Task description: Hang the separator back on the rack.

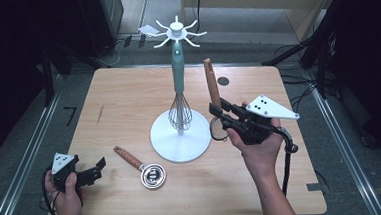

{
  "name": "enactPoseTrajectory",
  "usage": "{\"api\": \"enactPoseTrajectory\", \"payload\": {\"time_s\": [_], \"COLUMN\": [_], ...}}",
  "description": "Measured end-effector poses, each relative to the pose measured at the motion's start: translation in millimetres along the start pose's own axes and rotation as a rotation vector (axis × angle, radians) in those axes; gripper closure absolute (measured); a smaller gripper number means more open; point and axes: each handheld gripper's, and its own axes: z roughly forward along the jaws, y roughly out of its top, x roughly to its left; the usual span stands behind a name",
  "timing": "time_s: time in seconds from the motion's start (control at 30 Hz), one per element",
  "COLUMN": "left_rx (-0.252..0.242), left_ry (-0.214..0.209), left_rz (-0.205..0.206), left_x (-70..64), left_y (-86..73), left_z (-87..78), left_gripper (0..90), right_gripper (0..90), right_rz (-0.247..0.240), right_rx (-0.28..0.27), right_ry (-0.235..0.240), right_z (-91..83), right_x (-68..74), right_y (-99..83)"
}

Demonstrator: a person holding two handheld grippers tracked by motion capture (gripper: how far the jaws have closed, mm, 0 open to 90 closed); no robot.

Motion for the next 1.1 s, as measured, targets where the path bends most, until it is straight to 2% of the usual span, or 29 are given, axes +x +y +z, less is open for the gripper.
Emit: {"api": "enactPoseTrajectory", "payload": {"time_s": [0.47, 0.73, 1.1], "left_rx": [0.0, 0.0, 0.0], "left_ry": [0.0, 0.0, -0.001], "left_rz": [0.0, 0.0, 0.0], "left_x": [0.0, 0.0, 0.1], "left_y": [0.0, 0.0, 0.0], "left_z": [0.0, 0.0, 0.0], "left_gripper": [0.0, 0.0, 0.0], "right_gripper": [70.7, 70.7, 70.7], "right_rz": [-0.01, -0.029, -0.038], "right_rx": [-0.042, -0.075, -0.096], "right_ry": [0.012, 0.018, 0.027], "right_z": [-1.3, -5.0, -6.5], "right_x": [5.1, 10.6, 15.7], "right_y": [14.0, 27.9, 37.7]}}
